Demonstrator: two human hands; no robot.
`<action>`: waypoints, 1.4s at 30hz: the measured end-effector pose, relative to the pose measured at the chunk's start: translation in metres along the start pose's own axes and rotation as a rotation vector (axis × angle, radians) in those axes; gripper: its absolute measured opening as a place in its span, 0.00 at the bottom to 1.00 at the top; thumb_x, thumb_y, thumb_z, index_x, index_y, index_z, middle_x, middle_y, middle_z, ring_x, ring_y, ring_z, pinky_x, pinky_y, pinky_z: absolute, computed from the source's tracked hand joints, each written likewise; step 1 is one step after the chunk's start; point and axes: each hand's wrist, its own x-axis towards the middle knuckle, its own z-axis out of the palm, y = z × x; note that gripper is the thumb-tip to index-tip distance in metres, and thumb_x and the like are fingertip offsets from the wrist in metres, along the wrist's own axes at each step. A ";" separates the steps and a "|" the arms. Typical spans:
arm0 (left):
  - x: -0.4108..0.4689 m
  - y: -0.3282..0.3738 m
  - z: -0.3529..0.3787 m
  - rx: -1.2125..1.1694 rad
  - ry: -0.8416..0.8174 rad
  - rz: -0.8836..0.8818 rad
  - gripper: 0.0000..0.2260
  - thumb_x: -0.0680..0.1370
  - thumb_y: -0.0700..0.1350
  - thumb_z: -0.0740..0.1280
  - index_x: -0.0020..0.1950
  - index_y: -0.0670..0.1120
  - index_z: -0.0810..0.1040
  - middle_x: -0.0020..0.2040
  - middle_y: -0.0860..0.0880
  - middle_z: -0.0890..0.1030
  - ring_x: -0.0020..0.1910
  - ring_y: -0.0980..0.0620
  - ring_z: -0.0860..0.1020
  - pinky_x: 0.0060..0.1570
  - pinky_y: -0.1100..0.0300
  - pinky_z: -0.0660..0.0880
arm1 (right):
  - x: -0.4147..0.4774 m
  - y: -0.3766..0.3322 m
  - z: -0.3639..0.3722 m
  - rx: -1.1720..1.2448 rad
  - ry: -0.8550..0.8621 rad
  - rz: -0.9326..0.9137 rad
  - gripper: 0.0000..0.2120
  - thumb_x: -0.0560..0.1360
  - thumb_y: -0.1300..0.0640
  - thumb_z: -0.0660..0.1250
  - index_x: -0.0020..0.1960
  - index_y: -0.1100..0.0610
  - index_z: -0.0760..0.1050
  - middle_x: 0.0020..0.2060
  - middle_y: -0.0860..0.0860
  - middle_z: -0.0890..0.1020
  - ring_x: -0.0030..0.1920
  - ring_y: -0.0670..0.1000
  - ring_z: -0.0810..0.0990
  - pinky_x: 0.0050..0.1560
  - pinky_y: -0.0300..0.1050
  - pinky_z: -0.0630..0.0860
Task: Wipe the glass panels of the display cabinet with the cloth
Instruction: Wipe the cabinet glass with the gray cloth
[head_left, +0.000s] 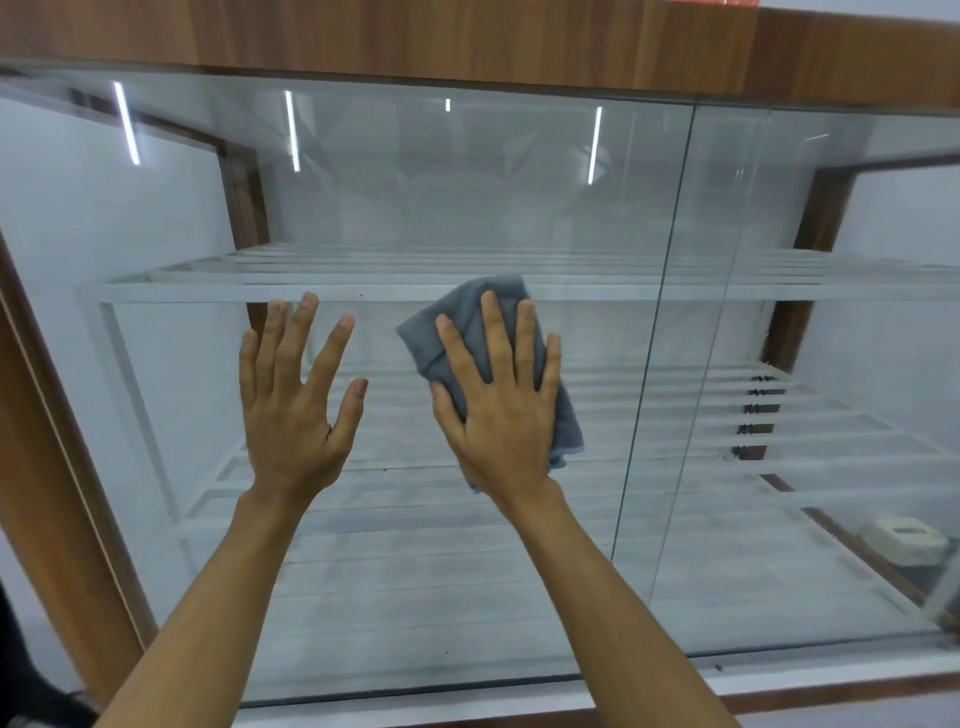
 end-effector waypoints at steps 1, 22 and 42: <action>0.000 0.000 0.000 -0.003 0.001 -0.004 0.24 0.84 0.52 0.59 0.79 0.47 0.65 0.80 0.40 0.61 0.80 0.38 0.57 0.80 0.42 0.48 | 0.004 0.010 -0.003 -0.012 0.010 0.015 0.29 0.82 0.42 0.58 0.80 0.48 0.57 0.80 0.56 0.55 0.81 0.57 0.43 0.79 0.65 0.47; -0.096 -0.091 -0.085 0.162 -0.076 -0.139 0.23 0.83 0.49 0.61 0.78 0.44 0.67 0.80 0.41 0.63 0.81 0.41 0.57 0.80 0.42 0.49 | -0.079 0.013 0.007 0.126 0.142 0.420 0.27 0.83 0.47 0.58 0.79 0.56 0.61 0.78 0.65 0.57 0.78 0.69 0.51 0.78 0.64 0.49; -0.139 -0.180 -0.089 0.140 0.009 -0.034 0.20 0.86 0.53 0.57 0.74 0.44 0.71 0.78 0.40 0.60 0.82 0.48 0.48 0.81 0.48 0.48 | -0.072 -0.290 0.100 0.103 -0.019 0.159 0.32 0.81 0.44 0.58 0.81 0.49 0.51 0.80 0.56 0.52 0.81 0.58 0.39 0.80 0.60 0.40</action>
